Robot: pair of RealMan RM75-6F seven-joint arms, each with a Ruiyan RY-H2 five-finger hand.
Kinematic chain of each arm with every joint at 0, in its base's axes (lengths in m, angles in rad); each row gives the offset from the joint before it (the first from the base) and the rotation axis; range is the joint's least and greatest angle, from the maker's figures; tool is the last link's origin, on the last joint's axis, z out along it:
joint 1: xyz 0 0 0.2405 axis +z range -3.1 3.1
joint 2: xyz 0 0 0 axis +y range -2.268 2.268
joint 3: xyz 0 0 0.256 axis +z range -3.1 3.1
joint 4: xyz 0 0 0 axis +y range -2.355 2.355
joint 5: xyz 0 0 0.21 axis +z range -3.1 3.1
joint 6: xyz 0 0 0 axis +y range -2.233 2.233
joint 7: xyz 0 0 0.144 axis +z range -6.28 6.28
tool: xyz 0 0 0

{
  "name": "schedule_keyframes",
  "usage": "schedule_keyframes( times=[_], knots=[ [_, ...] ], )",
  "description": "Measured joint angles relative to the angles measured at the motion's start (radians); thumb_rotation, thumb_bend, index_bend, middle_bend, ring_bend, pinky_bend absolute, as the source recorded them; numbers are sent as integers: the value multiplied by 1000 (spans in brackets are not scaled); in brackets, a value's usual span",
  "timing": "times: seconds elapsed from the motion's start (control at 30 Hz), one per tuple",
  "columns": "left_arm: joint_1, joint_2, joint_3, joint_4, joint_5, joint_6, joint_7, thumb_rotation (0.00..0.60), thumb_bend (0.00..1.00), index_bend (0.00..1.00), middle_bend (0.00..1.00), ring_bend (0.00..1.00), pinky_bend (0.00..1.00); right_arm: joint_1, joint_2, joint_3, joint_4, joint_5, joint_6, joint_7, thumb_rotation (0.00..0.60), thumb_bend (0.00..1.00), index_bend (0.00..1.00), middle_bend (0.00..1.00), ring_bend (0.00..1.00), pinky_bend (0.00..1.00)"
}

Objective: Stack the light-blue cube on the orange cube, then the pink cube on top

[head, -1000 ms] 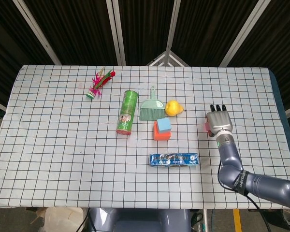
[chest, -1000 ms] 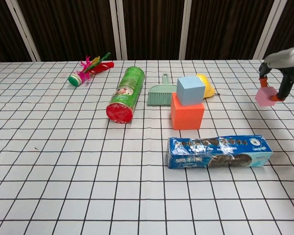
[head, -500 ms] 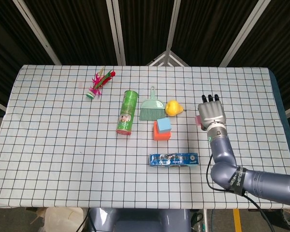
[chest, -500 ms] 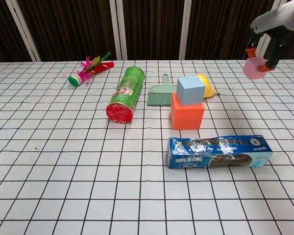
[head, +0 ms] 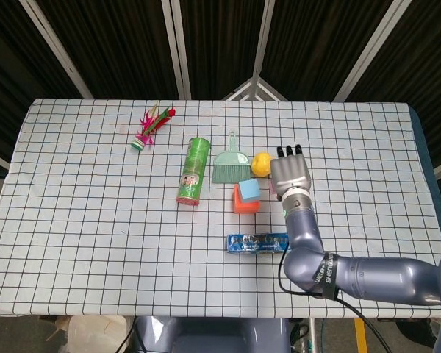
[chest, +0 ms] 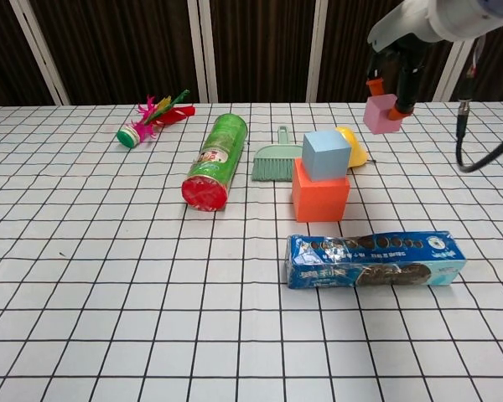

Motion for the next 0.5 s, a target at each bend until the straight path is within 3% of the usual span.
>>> schedule_keyframes(
  times=[0.5],
  knots=[
    [5, 15, 3, 34, 7, 4, -78, 600, 161, 108, 0, 0, 0, 65, -137, 66, 105, 57, 55, -57, 600, 463, 555, 78, 25, 15]
  ],
)
